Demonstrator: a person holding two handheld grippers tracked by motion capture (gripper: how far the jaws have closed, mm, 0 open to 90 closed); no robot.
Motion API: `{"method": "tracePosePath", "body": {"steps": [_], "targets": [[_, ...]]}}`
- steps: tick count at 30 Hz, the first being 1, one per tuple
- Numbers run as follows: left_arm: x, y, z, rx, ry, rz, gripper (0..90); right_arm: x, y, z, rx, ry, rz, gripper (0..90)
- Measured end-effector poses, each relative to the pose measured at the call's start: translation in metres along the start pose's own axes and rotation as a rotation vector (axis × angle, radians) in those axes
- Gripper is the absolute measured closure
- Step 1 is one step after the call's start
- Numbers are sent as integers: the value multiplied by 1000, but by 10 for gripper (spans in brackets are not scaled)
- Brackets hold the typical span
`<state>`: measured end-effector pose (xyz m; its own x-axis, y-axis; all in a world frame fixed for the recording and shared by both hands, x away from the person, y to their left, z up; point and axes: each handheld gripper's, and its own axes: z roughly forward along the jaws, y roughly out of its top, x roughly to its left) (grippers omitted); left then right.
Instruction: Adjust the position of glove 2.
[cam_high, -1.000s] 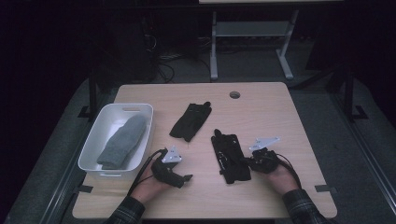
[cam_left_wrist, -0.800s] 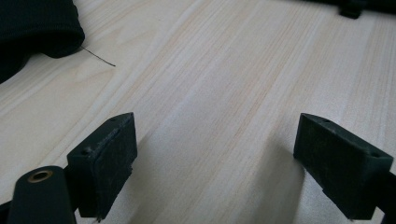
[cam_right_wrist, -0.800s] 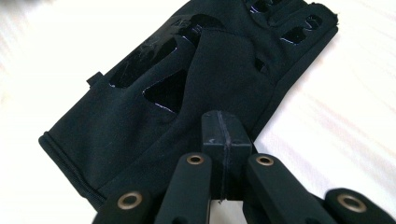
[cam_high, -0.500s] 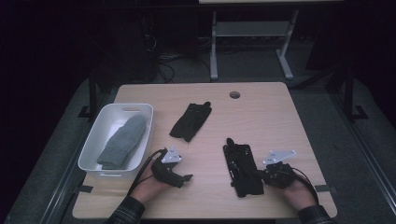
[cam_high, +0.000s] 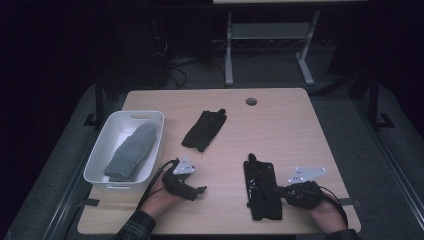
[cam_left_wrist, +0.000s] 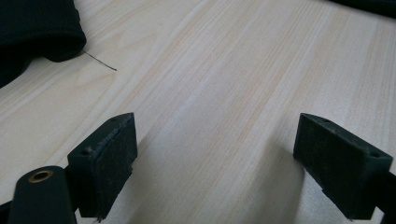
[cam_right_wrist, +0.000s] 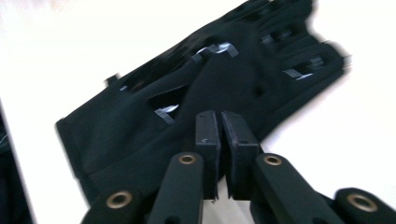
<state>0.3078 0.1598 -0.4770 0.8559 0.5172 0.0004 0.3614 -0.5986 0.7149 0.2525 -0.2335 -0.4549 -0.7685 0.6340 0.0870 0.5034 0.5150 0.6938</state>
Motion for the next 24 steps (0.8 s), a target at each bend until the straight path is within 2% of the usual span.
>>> {"method": "tracePosePath", "body": {"steps": [2, 7, 10, 14, 16, 18, 20, 23, 24], "targets": [[0, 1, 1, -3, 3, -3, 132, -7, 0, -2, -22, -27, 22, 749], [0, 4, 1, 14, 15, -18, 152, -25, -3, -3, -46, -117, 66, 467], [2, 7, -1, 33, 27, -32, 237, -38, -5, -2, -74, -168, 78, 317], [7, 13, -2, 48, 40, -56, 408, -54, -11, 1, -64, -201, 116, 255], [9, 17, -1, 51, 59, -55, 495, -61, -15, 2, -55, -211, 130, 229], [12, 23, 0, 49, 76, -54, 602, -65, -17, 3, -50, -214, 145, 213], [17, 29, 1, 35, 90, -83, 738, -69, -19, 4, -46, -214, 160, 199], [27, 42, 4, 31, 103, -109, 873, -70, -21, 6, -45, -213, 168, 187], [30, 45, 6, 24, 108, -111, 893, -70, -21, 6, -47, -217, 166, 184]]}}
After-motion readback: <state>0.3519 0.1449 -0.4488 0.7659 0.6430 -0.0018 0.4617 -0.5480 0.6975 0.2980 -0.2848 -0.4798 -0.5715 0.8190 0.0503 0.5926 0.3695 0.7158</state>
